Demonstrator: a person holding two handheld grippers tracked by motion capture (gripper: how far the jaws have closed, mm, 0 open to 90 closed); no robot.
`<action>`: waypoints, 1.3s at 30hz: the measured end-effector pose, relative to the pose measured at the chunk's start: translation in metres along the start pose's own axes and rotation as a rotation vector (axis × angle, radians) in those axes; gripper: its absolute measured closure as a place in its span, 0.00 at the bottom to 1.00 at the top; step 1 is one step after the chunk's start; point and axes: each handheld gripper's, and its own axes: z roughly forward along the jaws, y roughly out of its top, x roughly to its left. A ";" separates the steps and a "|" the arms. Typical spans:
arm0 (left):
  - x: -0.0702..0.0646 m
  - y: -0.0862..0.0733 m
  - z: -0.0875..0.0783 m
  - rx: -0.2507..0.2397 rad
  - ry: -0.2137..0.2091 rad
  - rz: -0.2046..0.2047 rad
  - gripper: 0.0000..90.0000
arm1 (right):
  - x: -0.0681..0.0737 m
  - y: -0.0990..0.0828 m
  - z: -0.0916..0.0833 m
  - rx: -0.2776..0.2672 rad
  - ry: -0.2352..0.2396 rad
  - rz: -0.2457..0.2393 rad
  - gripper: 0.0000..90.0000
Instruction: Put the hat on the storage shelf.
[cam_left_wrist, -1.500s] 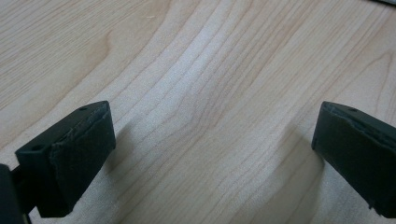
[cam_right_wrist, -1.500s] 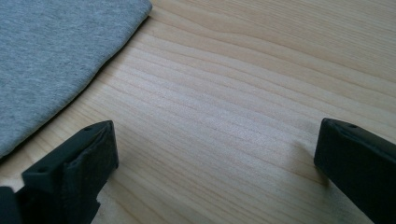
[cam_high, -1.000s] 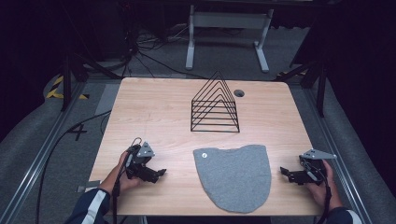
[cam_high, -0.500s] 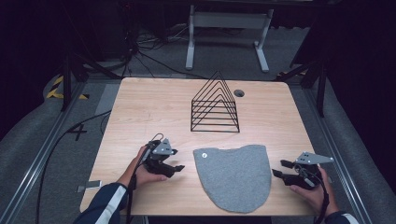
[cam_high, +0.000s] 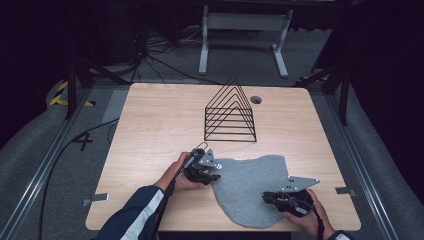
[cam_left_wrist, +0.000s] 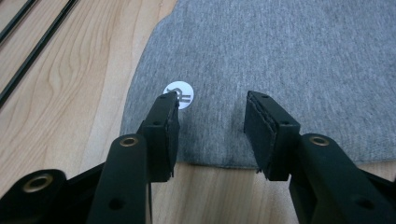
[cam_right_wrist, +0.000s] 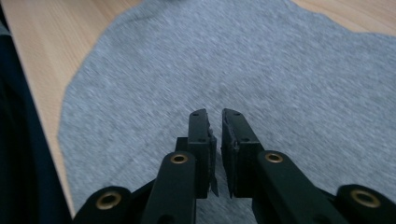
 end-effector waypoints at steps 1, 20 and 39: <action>-0.001 -0.002 -0.002 0.002 -0.007 -0.004 0.62 | -0.001 -0.001 0.001 0.007 -0.005 0.004 0.93; -0.051 -0.055 -0.050 0.012 0.018 -0.093 0.65 | -0.014 0.035 0.044 0.042 -0.047 -0.092 0.93; -0.098 -0.036 -0.037 0.018 -0.062 -0.053 0.70 | -0.033 0.076 0.083 0.052 -0.141 -0.113 0.91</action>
